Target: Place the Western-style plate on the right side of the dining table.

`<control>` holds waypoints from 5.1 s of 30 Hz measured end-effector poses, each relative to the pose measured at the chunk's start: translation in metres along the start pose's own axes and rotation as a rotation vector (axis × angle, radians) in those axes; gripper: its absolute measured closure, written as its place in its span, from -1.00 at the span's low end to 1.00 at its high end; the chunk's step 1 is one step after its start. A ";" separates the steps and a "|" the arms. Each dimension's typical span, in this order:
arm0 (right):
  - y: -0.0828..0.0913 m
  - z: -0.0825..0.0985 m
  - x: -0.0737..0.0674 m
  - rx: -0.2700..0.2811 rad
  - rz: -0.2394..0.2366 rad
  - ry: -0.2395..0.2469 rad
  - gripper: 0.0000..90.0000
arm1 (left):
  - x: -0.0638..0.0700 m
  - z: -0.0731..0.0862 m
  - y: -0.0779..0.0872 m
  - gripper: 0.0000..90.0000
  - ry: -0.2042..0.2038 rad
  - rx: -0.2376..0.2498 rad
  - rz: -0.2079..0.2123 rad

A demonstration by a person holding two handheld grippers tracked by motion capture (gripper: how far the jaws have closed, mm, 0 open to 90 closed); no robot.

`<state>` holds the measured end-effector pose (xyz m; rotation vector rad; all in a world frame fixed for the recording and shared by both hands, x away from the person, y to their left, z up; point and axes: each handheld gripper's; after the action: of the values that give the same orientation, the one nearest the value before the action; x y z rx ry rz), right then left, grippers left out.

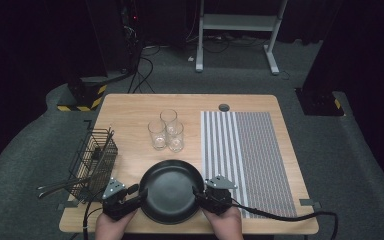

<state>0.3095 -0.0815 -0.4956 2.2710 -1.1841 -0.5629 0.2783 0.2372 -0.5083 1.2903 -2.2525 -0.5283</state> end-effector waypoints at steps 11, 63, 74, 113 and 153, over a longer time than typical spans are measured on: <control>0.001 -0.001 0.000 0.000 -0.040 -0.039 -0.02 | -0.001 0.002 0.002 0.35 0.021 0.009 0.001; 0.009 0.007 0.011 0.037 -0.151 -0.243 0.00 | -0.006 0.004 0.010 0.50 0.077 0.004 0.044; 0.013 0.007 0.016 0.031 -0.194 -0.283 0.02 | -0.006 0.003 0.010 0.51 0.073 0.001 0.044; 0.009 0.009 0.042 -0.015 -0.368 -0.561 0.18 | -0.008 0.003 0.010 0.54 0.096 0.010 0.045; 0.011 0.006 0.049 -0.012 -0.384 -0.591 0.23 | -0.006 0.001 0.009 0.59 0.084 0.004 0.025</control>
<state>0.3251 -0.1291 -0.4995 2.4105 -0.9725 -1.4580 0.2740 0.2465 -0.5057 1.2616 -2.1990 -0.4524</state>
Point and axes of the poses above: each handheld gripper's, and its own axes: y roughly backward along the jaws, z roughly out of its underside, x roughly to its right, and after that the axes turned 1 degree about -y, right-handed
